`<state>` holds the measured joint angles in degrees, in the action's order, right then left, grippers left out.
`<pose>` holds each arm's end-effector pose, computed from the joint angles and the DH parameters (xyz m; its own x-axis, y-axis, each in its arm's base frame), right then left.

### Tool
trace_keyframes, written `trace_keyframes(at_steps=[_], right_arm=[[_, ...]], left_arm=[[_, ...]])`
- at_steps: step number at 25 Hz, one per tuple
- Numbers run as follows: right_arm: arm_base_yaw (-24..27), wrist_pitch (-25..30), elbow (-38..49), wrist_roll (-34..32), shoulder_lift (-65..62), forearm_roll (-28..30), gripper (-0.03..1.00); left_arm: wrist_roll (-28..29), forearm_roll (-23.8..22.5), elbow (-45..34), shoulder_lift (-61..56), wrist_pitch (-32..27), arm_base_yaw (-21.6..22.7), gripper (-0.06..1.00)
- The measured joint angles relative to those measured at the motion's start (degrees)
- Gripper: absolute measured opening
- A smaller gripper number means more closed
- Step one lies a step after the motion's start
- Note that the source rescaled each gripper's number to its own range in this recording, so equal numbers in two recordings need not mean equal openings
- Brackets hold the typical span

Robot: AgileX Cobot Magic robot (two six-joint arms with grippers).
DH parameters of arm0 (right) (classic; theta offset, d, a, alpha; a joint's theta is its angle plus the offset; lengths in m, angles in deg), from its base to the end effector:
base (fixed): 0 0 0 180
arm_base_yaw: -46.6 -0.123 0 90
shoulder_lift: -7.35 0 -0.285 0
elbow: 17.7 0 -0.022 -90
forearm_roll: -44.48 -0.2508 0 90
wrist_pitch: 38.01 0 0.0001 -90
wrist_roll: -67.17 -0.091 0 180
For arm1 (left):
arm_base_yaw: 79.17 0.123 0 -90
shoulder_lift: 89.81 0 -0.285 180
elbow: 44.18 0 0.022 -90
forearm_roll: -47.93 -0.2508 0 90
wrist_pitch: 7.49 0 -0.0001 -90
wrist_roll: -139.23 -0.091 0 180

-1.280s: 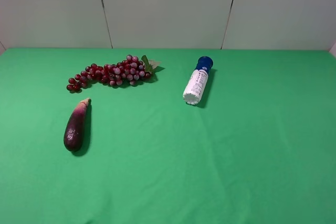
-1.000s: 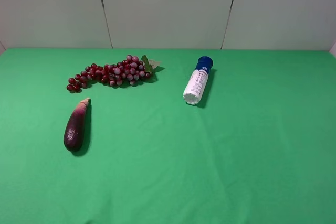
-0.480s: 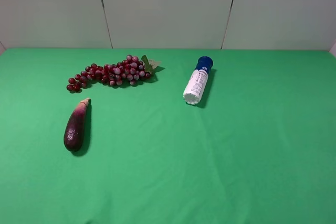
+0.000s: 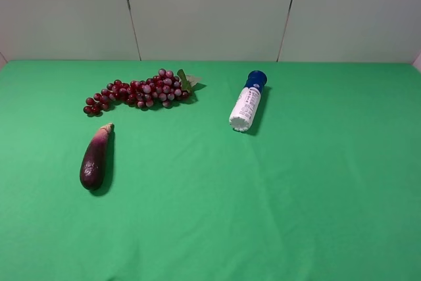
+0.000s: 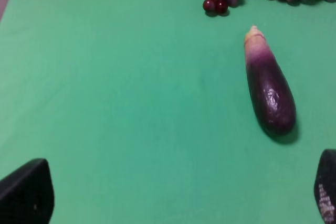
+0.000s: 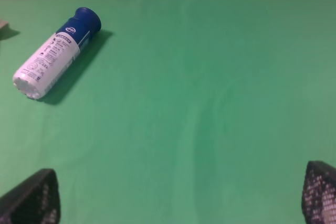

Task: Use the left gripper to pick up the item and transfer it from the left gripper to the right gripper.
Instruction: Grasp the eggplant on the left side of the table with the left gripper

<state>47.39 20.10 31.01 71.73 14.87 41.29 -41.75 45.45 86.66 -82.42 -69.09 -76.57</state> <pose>-0.0034 0.0044 0.2805 -0.4095 -0.0444 -0.9112 -0.0499 0.9984 -0.0263 -0.0055 0.0032 0.2733 -0.4736 0.0162 -0.8806 -0.0611 0.9968 0.0512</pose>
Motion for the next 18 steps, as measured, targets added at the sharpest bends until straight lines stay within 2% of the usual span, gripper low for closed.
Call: trace_keyframes(at_steps=[7,14,18], right_arm=[[0.0,0.0,0.0,0.0,0.0,0.0,1.0],[0.0,0.0,0.0,0.0,0.0,0.0,1.0],[0.0,0.0,0.0,0.0,0.0,0.0,1.0]], left_arm=[[0.17,-0.39,5.95,7.68,-4.26,0.0,1.0],[0.98,-0.33,9.33,21.02,-4.49,0.0,1.0],[1.88,1.25,9.8,28.32,-3.39,0.0,1.0]])
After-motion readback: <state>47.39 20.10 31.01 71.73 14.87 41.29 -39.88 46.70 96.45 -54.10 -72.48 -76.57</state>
